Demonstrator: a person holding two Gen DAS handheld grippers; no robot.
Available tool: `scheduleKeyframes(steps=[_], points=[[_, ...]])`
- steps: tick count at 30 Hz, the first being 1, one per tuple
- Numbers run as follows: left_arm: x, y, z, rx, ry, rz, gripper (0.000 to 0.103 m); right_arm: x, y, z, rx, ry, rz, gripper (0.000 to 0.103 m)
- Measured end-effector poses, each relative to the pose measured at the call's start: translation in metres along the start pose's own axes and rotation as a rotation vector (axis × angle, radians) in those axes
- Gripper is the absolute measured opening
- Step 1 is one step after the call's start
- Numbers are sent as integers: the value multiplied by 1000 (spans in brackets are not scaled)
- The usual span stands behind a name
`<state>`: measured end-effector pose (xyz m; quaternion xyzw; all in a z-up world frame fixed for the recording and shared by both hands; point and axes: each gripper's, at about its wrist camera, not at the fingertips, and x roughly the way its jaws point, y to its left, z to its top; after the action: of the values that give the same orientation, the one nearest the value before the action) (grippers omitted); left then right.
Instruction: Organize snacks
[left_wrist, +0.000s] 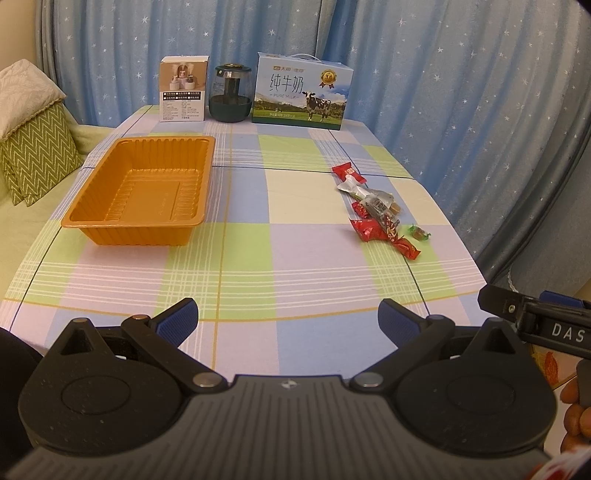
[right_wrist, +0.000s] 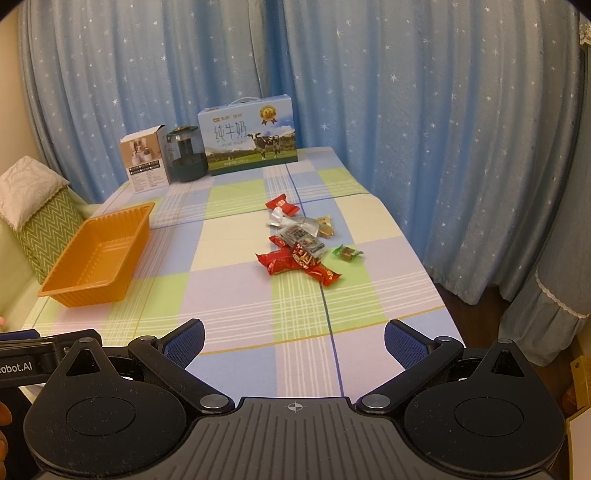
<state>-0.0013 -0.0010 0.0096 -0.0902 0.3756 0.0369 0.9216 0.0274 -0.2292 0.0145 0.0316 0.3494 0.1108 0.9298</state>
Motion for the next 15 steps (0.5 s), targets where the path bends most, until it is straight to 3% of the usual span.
scheduleKeyframes(steps=[15], points=[[41,0,26,13,6,-74,103,28,-31,17,3,-64,30,102]])
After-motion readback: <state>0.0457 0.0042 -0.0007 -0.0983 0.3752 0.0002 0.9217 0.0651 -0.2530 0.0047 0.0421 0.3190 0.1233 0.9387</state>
